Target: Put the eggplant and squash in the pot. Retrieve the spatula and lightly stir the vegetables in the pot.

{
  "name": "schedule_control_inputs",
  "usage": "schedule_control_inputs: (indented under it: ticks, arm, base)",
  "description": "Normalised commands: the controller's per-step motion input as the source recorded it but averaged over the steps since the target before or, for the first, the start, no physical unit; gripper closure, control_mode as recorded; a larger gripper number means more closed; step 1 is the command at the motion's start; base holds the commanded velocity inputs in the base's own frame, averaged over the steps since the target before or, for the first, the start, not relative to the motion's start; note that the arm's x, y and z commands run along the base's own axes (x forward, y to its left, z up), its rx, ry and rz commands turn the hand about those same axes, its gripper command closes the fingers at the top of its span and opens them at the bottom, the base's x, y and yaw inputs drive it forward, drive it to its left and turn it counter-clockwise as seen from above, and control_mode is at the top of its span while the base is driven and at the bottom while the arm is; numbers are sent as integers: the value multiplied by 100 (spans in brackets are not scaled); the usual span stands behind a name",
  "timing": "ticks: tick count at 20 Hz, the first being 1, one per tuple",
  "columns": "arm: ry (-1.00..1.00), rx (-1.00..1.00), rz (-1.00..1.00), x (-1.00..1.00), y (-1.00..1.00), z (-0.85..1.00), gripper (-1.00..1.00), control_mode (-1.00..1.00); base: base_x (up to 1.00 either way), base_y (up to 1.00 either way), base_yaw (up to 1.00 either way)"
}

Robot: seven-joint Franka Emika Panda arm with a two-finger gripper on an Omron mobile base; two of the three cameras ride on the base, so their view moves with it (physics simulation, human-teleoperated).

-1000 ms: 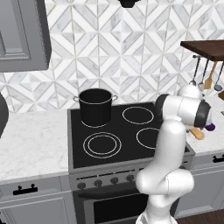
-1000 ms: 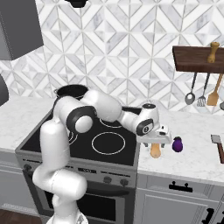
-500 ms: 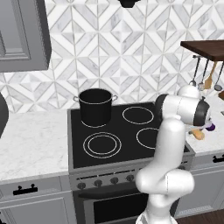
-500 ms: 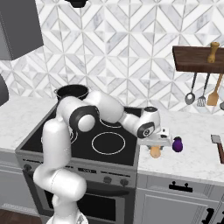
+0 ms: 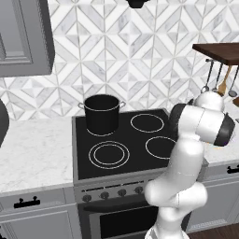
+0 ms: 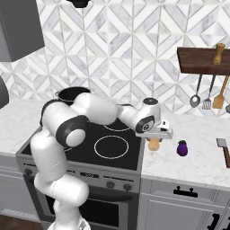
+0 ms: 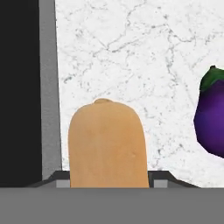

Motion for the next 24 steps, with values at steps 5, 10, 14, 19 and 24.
schedule_control_inputs:
  ticks: [5,10,14,19,24]
  arm:
    - [-24,-4,0,-8,100,100,100,-100]
    - [-19,-2,2,-11,100,88,100,-100]
    - [-19,0,7,-11,100,71,100,-100]
    - [-23,0,8,-9,100,66,100,-100]
    - [-20,0,8,0,100,67,100,-100]
  base:
    - [0,0,0]
    - [0,0,0]
    - [0,0,0]
    - [0,0,0]
    - [0,0,0]
